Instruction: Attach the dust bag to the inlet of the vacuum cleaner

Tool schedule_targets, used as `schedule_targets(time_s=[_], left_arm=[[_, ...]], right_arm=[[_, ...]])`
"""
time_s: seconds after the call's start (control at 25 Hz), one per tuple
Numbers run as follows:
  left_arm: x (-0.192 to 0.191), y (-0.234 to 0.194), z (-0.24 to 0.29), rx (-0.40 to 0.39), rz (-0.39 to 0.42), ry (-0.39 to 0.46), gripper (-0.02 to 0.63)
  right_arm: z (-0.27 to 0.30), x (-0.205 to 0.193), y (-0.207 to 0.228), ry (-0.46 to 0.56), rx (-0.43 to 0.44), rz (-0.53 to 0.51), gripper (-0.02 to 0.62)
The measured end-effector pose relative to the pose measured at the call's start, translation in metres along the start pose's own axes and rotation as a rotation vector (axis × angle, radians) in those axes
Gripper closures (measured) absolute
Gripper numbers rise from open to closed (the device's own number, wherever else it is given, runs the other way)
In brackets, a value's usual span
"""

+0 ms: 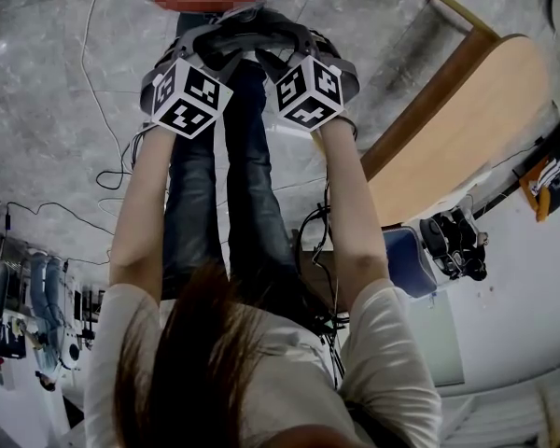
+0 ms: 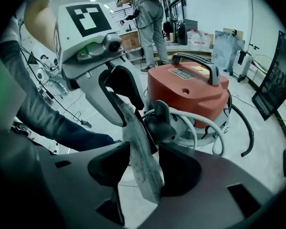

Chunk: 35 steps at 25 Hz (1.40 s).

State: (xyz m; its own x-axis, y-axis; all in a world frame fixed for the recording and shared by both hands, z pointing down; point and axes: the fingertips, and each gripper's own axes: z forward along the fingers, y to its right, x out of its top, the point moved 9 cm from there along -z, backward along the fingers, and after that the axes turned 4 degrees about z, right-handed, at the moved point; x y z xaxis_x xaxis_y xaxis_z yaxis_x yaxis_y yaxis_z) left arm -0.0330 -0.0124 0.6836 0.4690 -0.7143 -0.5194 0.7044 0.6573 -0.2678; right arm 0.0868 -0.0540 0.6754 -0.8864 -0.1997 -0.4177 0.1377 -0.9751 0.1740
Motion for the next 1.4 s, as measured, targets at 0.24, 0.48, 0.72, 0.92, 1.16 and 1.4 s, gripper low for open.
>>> schedule_targets(time_s=[0.24, 0.48, 0.72, 0.92, 1.16, 1.4], left_arm=[[0.002, -0.003, -0.007, 0.023, -0.013, 0.008, 0.394], [0.016, -0.001, -0.031, 0.058, -0.024, 0.058, 0.407], [0.036, -0.002, -0.06, 0.181, -0.058, 0.146, 0.536], [0.052, -0.001, -0.083, 0.245, -0.054, 0.196, 0.588], [0.075, 0.001, -0.12, 0.333, -0.062, 0.289, 0.589], [0.108, 0.002, -0.174, 0.415, -0.087, 0.406, 0.589]], right_arm=[[-0.012, 0.005, 0.003, 0.049, -0.032, 0.03, 0.403], [-0.035, 0.021, 0.002, 0.175, -0.088, 0.124, 0.454], [-0.062, 0.034, 0.005, 0.326, -0.168, 0.266, 0.584], [-0.083, 0.049, 0.005, 0.428, -0.18, 0.393, 0.594], [-0.112, 0.061, 0.004, 0.516, -0.199, 0.516, 0.594], [-0.157, 0.076, 0.002, 0.592, -0.212, 0.587, 0.594]])
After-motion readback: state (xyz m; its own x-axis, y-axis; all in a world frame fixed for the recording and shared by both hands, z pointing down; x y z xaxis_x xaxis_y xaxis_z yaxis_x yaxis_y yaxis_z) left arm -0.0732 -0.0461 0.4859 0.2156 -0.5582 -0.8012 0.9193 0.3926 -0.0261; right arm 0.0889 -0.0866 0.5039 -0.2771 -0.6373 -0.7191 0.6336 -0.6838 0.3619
